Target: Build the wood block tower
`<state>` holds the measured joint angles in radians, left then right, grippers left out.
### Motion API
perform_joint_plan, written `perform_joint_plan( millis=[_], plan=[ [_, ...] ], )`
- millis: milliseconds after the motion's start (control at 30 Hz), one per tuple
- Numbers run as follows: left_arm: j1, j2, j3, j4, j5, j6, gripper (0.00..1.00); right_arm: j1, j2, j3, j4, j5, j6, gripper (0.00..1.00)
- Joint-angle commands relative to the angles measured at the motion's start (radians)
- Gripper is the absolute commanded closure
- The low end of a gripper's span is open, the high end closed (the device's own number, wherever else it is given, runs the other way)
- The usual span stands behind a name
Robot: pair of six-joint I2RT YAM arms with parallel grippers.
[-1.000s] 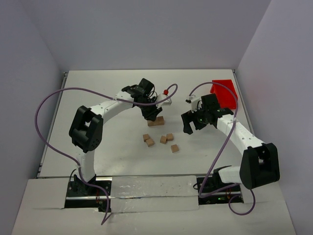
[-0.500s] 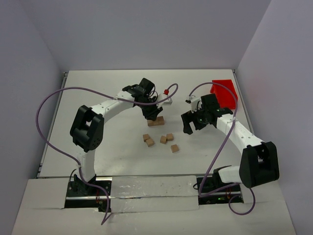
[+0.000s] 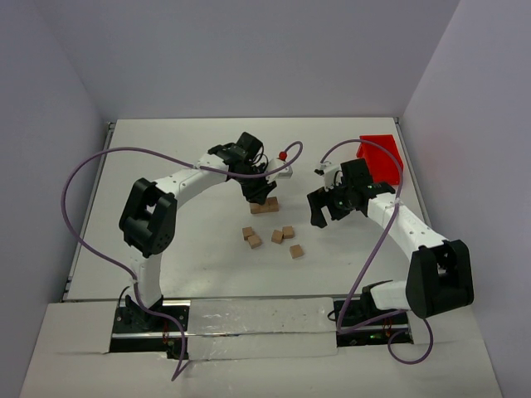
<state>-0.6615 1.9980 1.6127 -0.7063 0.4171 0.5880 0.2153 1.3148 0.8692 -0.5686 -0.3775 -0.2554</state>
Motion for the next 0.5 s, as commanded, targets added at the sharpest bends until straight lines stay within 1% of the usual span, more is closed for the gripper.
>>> perform_joint_plan(
  millis=[0,467],
  plan=[
    [-0.010,0.017,0.048,0.011,0.028,0.013,0.67,-0.009,0.004,0.018,0.019,-0.012,-0.001,0.00],
    [-0.012,0.031,0.056,0.016,0.033,0.009,0.64,-0.008,0.014,0.021,0.016,-0.014,-0.002,0.00]
  ],
)
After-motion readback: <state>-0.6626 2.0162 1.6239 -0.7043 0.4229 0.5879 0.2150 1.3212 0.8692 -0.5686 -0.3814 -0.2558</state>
